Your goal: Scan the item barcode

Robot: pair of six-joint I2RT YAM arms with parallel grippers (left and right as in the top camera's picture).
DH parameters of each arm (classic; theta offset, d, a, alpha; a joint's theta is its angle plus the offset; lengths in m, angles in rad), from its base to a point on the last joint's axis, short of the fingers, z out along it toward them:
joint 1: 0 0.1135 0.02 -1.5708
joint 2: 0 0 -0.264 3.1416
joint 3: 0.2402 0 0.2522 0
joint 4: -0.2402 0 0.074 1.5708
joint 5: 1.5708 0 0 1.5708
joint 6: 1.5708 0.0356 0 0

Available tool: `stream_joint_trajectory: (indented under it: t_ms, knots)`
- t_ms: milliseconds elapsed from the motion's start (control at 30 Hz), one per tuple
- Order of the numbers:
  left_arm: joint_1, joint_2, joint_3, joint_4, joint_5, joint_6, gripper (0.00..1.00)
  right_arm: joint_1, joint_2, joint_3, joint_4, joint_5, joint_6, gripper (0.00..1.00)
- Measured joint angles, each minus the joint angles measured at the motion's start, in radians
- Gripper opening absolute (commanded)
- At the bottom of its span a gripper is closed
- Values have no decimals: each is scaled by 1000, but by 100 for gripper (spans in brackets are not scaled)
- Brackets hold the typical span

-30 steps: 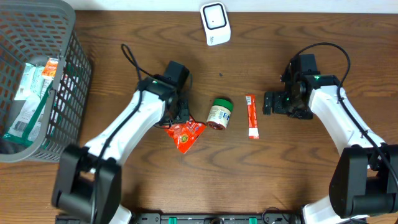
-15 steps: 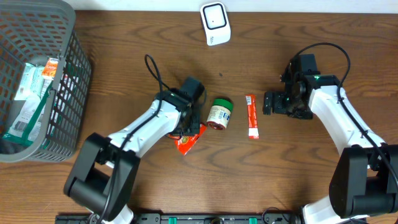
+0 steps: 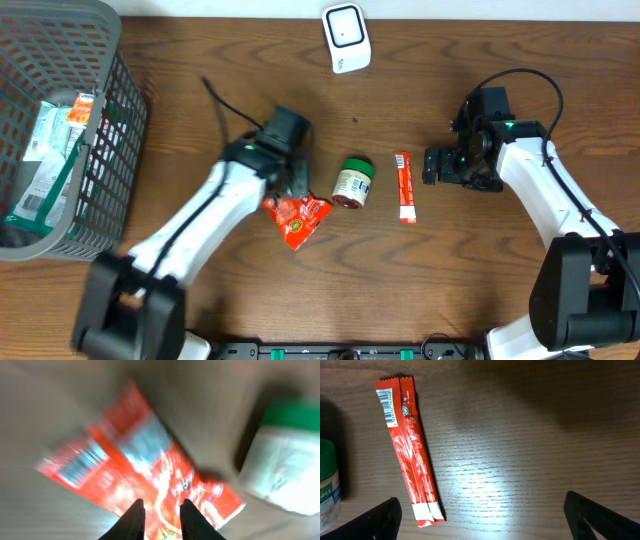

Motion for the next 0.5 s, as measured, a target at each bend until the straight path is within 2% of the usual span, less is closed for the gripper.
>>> stream_joint_trajectory:
  t_ms: [100, 267, 367, 500]
  knots:
    - [27, -48, 18, 43, -98, 10, 19, 0, 0, 0, 0, 0, 0, 99]
    - [41, -8, -5, 170, -206, 11, 19, 0, 0, 0, 0, 0, 0, 99]
    - [41, 56, -17, 222, -214, 16, 19, 0, 0, 0, 0, 0, 0, 99]
    - [41, 138, -25, 277, -151, 72, 19, 0, 0, 0, 0, 0, 0, 99]
